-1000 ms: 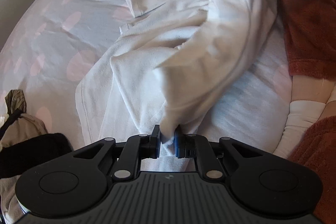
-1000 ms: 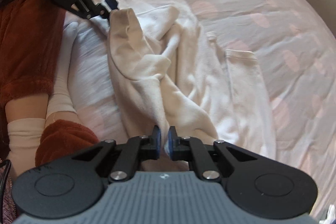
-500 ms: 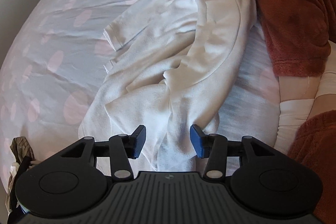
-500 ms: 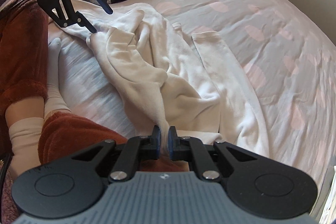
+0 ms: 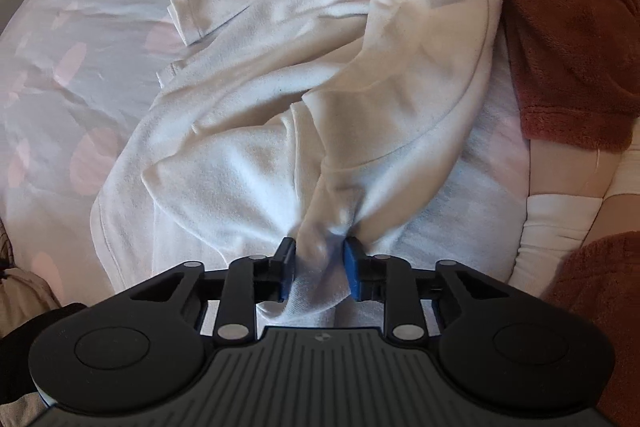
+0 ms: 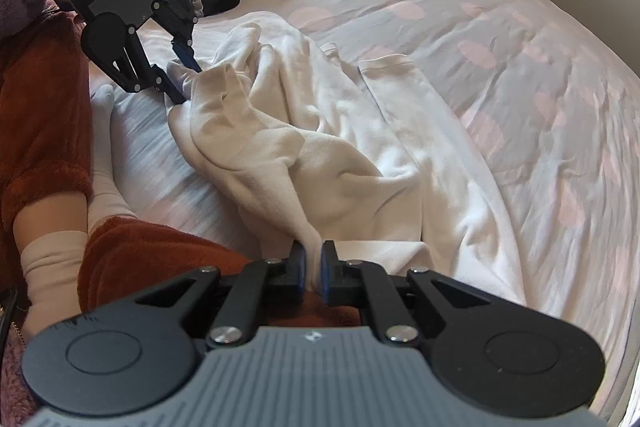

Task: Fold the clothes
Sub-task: 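Lift the white shirt high with both grippers holding its edges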

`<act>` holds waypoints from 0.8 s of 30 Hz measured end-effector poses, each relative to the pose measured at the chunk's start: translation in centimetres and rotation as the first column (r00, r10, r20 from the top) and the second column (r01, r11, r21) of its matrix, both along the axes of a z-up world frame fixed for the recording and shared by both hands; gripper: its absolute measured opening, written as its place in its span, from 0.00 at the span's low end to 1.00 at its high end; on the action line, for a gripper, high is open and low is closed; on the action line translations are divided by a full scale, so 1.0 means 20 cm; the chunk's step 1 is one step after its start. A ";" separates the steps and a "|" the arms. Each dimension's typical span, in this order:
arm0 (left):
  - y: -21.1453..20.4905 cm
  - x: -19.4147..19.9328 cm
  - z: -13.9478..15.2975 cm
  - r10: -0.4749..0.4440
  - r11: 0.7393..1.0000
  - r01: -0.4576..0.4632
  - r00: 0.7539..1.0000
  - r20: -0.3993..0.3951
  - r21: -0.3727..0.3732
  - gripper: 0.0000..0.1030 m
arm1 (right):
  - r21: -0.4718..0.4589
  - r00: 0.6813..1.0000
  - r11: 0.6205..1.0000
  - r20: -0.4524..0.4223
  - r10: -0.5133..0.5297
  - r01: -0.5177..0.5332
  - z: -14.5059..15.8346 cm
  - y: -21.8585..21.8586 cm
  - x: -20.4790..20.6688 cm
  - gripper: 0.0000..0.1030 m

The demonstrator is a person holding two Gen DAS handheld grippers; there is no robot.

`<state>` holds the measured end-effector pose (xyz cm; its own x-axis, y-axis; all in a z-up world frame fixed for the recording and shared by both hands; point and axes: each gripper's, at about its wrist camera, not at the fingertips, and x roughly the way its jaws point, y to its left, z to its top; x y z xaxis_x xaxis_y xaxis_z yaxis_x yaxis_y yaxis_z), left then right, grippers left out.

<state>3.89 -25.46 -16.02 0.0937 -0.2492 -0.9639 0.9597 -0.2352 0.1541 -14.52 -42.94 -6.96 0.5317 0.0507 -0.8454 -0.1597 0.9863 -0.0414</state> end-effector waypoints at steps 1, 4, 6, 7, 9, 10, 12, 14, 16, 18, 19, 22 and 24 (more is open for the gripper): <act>0.01 -0.01 0.02 -0.004 1.000 0.004 1.000 0.015 -0.010 0.17 | -0.001 1.000 1.000 0.001 -0.001 0.001 0.00 0.00 0.00 0.09; 0.04 -0.04 0.08 -0.003 0.999 0.005 0.999 0.045 -0.045 0.11 | -0.005 1.000 1.000 0.003 -0.004 0.004 0.00 0.00 0.00 0.09; 0.06 -0.05 0.14 0.010 0.998 -0.006 0.998 0.055 -0.070 0.10 | -0.017 1.000 1.000 0.011 -0.019 0.019 0.01 0.00 -0.01 0.09; 0.07 -0.05 0.17 0.018 0.997 -0.013 0.998 0.060 -0.081 0.09 | -0.027 0.999 0.999 0.020 -0.030 0.031 0.02 0.00 -0.01 0.09; 0.09 -0.05 0.23 0.042 0.994 -0.034 0.996 0.072 -0.106 0.08 | -0.058 0.997 0.996 0.057 -0.058 0.062 0.05 0.00 -0.01 0.09; 0.09 -0.05 0.26 0.058 0.991 -0.048 0.995 0.076 -0.123 0.08 | -0.077 0.995 0.994 0.076 -0.070 0.076 0.07 0.00 -0.01 0.09; 0.09 -0.04 0.34 0.092 0.984 -0.080 0.993 0.074 -0.159 0.04 | -0.124 0.989 0.987 0.119 -0.088 0.103 0.12 0.00 -0.01 0.09; 0.08 -0.03 0.43 0.122 0.973 -0.109 0.991 0.054 -0.204 0.04 | -0.191 0.980 0.973 0.176 -0.097 0.130 0.20 0.00 -0.01 0.09; 0.08 -0.02 0.53 0.152 0.958 -0.141 0.988 0.024 -0.251 0.04 | -0.259 0.965 0.951 0.243 -0.102 0.166 0.31 -0.01 0.00 0.08; 0.06 -0.03 0.60 0.166 0.945 -0.153 0.986 0.022 -0.290 0.04 | -0.295 0.938 0.931 0.327 -0.114 0.216 0.45 -0.03 0.01 0.08; 0.06 -0.03 0.63 0.170 0.939 -0.154 0.985 0.026 -0.309 0.04 | -0.304 0.923 0.921 0.365 -0.123 0.243 0.52 -0.04 0.01 0.08; 0.04 -0.04 0.75 0.209 0.906 -0.177 0.977 0.044 -0.386 0.04 | -0.331 0.876 0.891 0.464 -0.132 0.310 0.72 -0.07 0.01 0.08; 0.05 -0.02 0.87 0.253 0.867 -0.211 0.967 0.035 -0.451 0.04 | -0.347 0.845 0.872 0.520 -0.129 0.346 0.85 -0.08 0.00 0.08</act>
